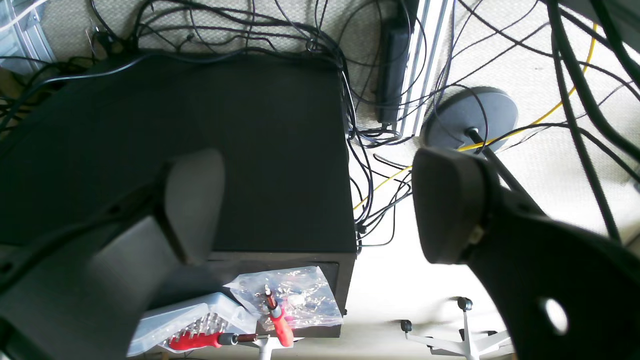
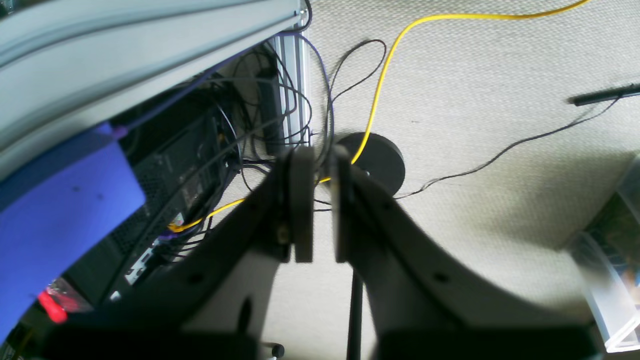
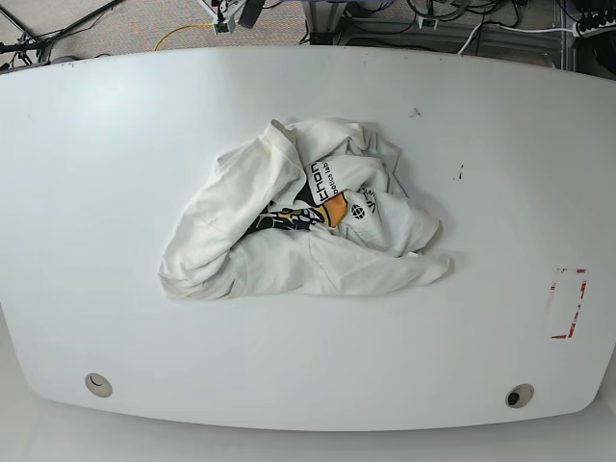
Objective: Fold the T-shirt properly
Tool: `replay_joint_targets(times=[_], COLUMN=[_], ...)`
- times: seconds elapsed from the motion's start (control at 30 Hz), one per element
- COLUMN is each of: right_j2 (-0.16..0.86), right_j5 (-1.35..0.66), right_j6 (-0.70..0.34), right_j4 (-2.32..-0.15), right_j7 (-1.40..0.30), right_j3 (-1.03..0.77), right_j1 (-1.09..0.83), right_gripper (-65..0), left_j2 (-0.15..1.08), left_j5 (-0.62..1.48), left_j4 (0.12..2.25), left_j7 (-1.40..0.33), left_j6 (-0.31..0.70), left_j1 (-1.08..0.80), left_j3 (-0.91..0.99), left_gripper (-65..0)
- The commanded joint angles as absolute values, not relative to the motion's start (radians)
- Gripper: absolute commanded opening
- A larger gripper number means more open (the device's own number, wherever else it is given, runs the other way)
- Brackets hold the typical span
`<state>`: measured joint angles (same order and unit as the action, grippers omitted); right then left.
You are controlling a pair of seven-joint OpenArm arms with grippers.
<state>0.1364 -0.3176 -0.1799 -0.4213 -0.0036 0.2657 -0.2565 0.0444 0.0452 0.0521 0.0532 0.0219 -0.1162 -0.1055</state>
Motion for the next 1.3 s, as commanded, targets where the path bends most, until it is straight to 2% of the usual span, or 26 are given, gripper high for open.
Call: replay_joint_targets(times=[0.0,0.33,0.4,0.73,0.8,1.27], right_j2=[0.151,0.146,0.131,0.132,0.134,0.134], right_j5=[-0.310,-0.311,-0.312,-0.312,-0.314,-0.314], right_j6=[-0.174,-0.175,-0.172,-0.173,-0.176,-0.176], right_j4=[-0.531,-0.594,-0.680,-0.718,-0.699,-0.702], right_j7=[-0.005,-0.002,-0.003,-0.001,-0.015,-0.016], right_j3=[0.256,0.255,0.253,0.254,0.266,0.266], right_j1=[-0.331,-0.360,-0.417,-0.447,-0.381,-0.386], right_gripper=[-59.1,-59.3,-60.1,-60.3,-59.9,-59.9], left_j2=[0.022,0.006,-0.003,0.002,0.035,0.051], left_j5=[0.042,0.046,0.050,0.051,0.039,0.039], left_j4=[0.100,0.132,0.106,0.158,0.143,0.150], left_j7=[0.119,0.134,0.140,0.140,0.124,0.127], left_j6=[0.010,0.012,0.012,0.014,0.018,0.019], left_j1=[-0.153,-0.181,-0.198,-0.229,-0.200,-0.205], left_j3=[-0.176,-0.196,-0.182,-0.167,-0.168,-0.168], left_gripper=[-8.9,-8.8,-8.8,-8.8,-9.7,-10.1])
